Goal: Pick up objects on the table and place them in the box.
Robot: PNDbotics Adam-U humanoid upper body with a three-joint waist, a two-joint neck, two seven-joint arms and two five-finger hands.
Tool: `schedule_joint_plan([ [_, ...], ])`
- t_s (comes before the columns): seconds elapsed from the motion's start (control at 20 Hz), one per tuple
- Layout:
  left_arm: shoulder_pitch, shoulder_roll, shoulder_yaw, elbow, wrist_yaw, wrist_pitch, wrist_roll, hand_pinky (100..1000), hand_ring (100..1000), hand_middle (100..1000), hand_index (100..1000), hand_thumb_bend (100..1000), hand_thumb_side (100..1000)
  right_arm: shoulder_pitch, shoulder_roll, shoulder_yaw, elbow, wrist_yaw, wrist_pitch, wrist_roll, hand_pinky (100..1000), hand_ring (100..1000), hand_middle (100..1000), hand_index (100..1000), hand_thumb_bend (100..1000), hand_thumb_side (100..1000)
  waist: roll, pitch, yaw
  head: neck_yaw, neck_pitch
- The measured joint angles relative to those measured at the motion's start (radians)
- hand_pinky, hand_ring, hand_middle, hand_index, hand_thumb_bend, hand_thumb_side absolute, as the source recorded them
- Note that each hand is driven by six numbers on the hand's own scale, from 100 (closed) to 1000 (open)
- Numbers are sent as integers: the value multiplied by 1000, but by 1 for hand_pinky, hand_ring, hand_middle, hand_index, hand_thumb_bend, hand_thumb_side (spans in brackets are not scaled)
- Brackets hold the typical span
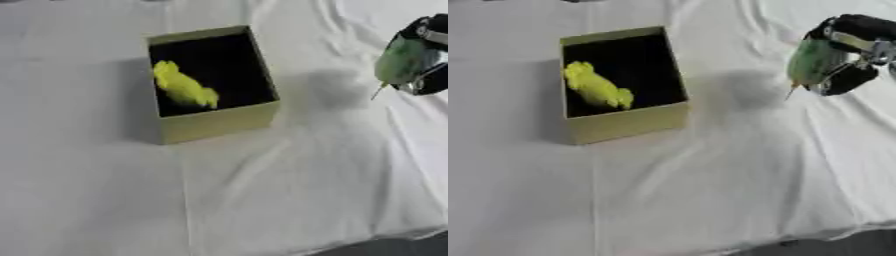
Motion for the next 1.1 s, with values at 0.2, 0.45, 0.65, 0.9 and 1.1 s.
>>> schedule_joint_plan([
  [0.2,0,0,0,0,0,0,0,547,498,612,722,163,732,-26,-5,1,-69,-15,-3,9,678,667,515,696,100,100,-4,-5,4,-1,0],
  [0.45,0,-4,-1,0,0,-1,-4,547,498,612,722,163,731,-110,-10,42,-175,-24,-14,10,677,660,517,698,116,100,-7,-10,19,-9,3],
  [0.65,0,-8,-5,0,1,-1,-7,547,497,611,722,164,732,-199,6,97,-238,-20,13,34,677,659,519,702,100,100,-14,-12,32,-11,6],
  [0.9,-1,-8,-6,0,5,-1,-9,548,496,611,722,165,732,-300,79,170,-261,-7,58,73,676,653,523,707,100,100,-17,-12,46,-15,6],
  [1.1,-2,-8,-6,0,8,-2,-11,548,496,611,722,159,744,-368,151,222,-260,9,79,106,674,652,525,707,100,100,-18,-12,54,-17,6],
])
